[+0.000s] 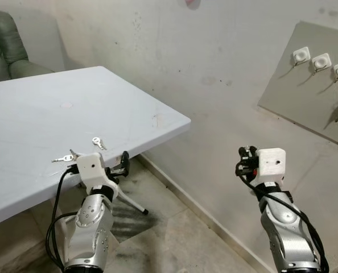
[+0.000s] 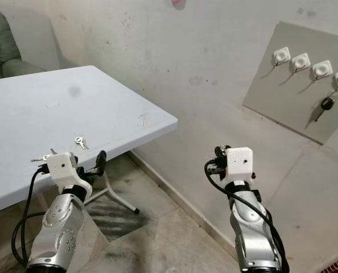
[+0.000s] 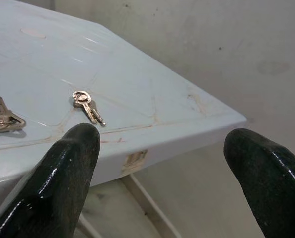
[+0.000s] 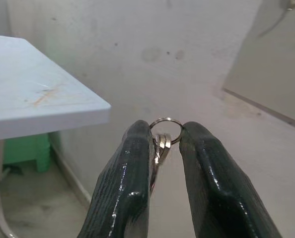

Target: Hang keys on a hook

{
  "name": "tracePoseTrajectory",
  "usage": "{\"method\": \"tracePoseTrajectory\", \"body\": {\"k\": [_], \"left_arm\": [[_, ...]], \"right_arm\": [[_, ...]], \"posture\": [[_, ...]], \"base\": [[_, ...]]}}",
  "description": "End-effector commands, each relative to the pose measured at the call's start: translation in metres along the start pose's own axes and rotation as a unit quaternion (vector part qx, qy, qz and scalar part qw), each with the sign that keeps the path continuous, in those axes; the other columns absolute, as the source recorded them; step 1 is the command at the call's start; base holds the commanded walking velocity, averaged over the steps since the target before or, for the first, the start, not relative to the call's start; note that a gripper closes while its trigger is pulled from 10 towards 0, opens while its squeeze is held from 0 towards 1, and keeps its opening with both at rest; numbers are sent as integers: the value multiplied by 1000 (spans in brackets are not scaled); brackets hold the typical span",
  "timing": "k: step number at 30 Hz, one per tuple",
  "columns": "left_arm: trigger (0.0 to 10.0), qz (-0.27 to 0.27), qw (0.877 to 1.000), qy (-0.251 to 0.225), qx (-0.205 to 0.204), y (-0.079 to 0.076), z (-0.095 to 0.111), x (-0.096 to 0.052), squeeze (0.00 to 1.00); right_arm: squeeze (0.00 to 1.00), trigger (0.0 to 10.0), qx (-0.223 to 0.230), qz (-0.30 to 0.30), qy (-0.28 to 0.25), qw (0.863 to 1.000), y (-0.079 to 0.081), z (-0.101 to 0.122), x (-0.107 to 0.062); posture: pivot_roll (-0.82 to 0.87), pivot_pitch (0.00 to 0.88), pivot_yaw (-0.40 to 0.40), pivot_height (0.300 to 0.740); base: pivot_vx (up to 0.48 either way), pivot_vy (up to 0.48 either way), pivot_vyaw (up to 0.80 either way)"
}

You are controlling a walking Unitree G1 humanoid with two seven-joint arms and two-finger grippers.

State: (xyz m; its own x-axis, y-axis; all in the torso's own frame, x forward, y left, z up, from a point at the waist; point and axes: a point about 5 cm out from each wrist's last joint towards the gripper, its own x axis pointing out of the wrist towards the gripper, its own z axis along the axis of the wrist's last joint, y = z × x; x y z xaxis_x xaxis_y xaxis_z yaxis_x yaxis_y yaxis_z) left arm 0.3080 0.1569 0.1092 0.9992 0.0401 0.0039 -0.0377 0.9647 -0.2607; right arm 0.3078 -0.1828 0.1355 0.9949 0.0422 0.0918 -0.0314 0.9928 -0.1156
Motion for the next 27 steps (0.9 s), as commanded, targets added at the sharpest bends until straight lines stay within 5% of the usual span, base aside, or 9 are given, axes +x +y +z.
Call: {"method": "tracePoseTrajectory", "body": {"k": [1, 27], "left_arm": [[10000, -19, 1000, -6, -1, -9, 4, 2, 0], [10000, -24, 1000, -5, 9, -8, 6, 3, 0]], "right_arm": [[0, 10000, -1, -10, -7, 1000, -6, 4, 1], [0, 10000, 1, -15, -5, 1000, -6, 2, -1]], "posture": [[27, 30, -100, 740], [29, 46, -92, 740]], "base": [[0, 0, 0], [0, 0, 0]]}}
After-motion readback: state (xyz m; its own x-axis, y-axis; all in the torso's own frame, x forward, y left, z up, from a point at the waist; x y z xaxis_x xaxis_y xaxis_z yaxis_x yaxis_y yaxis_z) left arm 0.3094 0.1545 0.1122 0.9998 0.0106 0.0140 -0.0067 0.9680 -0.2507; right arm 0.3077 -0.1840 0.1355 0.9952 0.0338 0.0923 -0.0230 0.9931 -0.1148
